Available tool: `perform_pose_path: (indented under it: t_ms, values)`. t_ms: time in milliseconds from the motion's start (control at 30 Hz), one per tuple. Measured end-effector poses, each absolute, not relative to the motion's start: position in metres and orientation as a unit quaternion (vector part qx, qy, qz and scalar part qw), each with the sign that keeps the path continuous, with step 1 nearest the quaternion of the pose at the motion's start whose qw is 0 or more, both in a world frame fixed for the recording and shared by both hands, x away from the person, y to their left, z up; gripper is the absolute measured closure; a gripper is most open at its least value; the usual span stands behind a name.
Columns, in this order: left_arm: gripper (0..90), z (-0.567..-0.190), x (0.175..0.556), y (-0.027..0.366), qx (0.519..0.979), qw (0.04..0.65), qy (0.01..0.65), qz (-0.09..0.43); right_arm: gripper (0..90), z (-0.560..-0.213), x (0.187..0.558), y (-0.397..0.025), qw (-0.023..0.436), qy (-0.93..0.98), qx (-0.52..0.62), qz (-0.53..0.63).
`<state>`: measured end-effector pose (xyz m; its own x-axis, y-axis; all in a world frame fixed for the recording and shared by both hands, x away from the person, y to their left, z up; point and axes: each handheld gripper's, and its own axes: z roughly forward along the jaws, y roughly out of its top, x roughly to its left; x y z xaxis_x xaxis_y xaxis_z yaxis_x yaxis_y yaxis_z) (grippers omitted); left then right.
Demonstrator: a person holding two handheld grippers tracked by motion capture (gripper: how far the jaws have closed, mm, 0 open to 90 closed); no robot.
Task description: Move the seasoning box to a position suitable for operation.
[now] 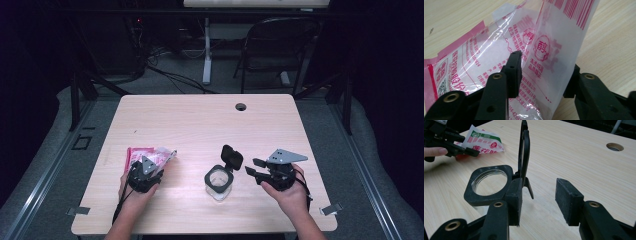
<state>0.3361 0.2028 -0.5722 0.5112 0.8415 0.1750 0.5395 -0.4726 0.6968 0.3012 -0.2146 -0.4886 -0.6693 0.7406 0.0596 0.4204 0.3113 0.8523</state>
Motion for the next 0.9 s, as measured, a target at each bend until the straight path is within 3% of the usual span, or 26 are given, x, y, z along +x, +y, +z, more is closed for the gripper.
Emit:
perform_pose_path:
  t_ms: [533,900]
  values:
    - [87.0,-0.571,0.342,0.218,0.800,0.326,0.454,0.219,57.2,-0.491,0.301,-0.214,0.173,0.790,0.368,0.459]
    - [89.6,-0.569,0.343,0.221,0.799,0.335,0.452,0.214,57.0,-0.492,0.302,-0.214,0.172,0.793,0.368,0.454]
